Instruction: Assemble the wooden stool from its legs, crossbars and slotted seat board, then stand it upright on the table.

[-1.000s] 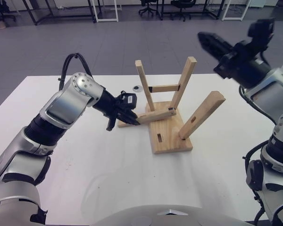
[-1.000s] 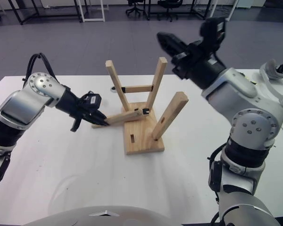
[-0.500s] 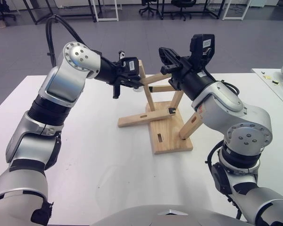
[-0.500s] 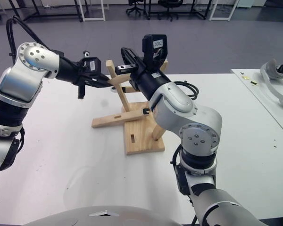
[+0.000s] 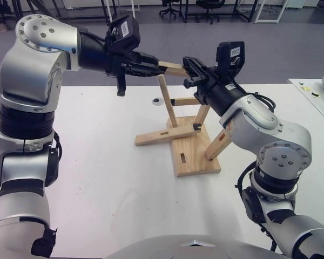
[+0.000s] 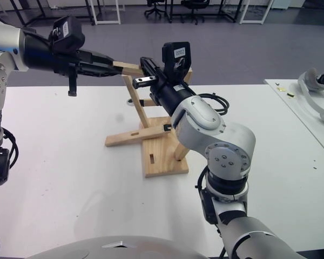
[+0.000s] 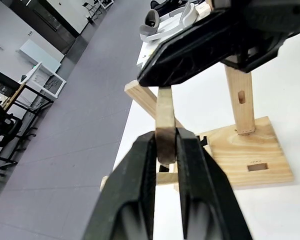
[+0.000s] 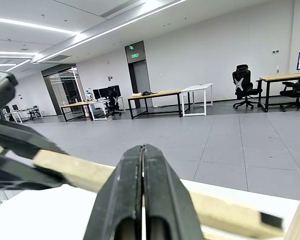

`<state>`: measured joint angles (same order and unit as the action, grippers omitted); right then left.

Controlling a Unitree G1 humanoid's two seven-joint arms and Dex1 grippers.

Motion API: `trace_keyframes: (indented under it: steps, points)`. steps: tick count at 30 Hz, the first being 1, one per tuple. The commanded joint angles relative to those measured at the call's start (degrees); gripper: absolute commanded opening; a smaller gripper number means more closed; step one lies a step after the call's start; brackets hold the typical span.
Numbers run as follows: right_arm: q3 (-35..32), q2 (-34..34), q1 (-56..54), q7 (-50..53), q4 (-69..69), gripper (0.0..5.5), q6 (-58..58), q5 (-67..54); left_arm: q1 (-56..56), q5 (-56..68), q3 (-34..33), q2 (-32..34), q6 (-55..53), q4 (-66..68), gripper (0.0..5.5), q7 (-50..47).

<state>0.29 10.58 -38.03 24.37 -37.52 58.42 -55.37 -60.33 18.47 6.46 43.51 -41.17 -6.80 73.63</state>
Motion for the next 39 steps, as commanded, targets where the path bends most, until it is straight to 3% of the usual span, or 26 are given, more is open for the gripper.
trace_keyframes:
  steps: [1,3,7,12,17,22,28,39]
  points:
    - [-0.42,0.47,0.27,-1.22,0.17,0.0,1.11,1.25,-0.76,2.55,-2.44,1.28,-2.07,0.84,0.41,-0.84]
    - [-2.63,2.69,-1.44,-3.38,1.13,0.0,0.47,1.8,2.93,3.99,-2.89,2.72,-3.45,-0.61,0.41,-0.1]
    - [-13.68,7.01,-7.4,-7.2,7.47,0.0,-2.32,-1.82,15.08,8.24,-4.35,3.83,-5.94,-6.86,0.41,-0.69]
    - [-21.24,11.66,-5.8,-12.29,16.18,0.0,-3.04,-3.55,24.25,16.35,-10.53,-4.51,-11.15,-12.76,0.41,-11.63]
    - [-23.98,12.09,-1.61,-13.85,19.25,0.0,-3.44,-4.16,31.45,22.89,-12.72,-11.32,-15.48,-15.37,0.41,-20.5]
    - [-26.43,14.97,-0.74,-16.74,23.63,0.0,-3.98,-3.01,33.39,20.65,-7.03,-8.7,-12.63,-10.41,0.41,-16.94]
    - [-25.03,14.72,-0.82,-18.61,24.04,0.0,-3.12,-2.92,31.06,17.19,0.67,-10.39,-4.85,-7.0,0.41,-12.84]
    - [-24.12,15.13,-1.46,-20.07,25.44,0.0,-3.32,-1.88,30.22,11.57,5.39,-11.38,2.38,-6.97,0.41,-13.03]
